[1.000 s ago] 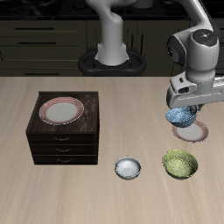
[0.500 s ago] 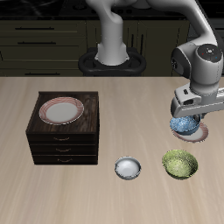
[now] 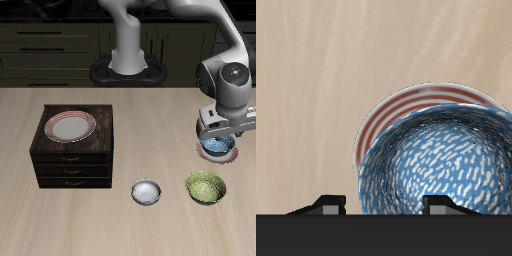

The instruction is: Place the blue bowl onto the plate that is on the left side of the table

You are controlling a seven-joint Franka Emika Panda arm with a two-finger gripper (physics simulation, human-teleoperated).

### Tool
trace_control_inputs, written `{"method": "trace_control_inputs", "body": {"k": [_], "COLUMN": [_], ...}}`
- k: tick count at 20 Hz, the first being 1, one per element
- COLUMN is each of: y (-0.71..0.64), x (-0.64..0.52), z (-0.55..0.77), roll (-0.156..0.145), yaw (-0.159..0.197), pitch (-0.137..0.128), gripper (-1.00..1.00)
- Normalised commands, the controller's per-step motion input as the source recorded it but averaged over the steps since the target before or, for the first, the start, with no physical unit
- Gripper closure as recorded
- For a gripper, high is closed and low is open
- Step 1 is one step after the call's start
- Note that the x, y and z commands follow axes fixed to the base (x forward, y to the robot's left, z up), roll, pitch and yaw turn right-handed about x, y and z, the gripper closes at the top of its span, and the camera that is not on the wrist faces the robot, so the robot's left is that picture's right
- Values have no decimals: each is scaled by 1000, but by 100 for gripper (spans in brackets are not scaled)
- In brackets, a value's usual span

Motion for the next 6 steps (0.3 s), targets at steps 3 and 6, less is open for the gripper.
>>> {"method": "trace_control_inputs", "body": {"k": [3,6], "y": [55,-24], "x": [-140,-186], "z": [130,220], "roll": [34,21], "yaw": [10,5], "pitch": [-24,-36], "gripper": [-100,-100]}}
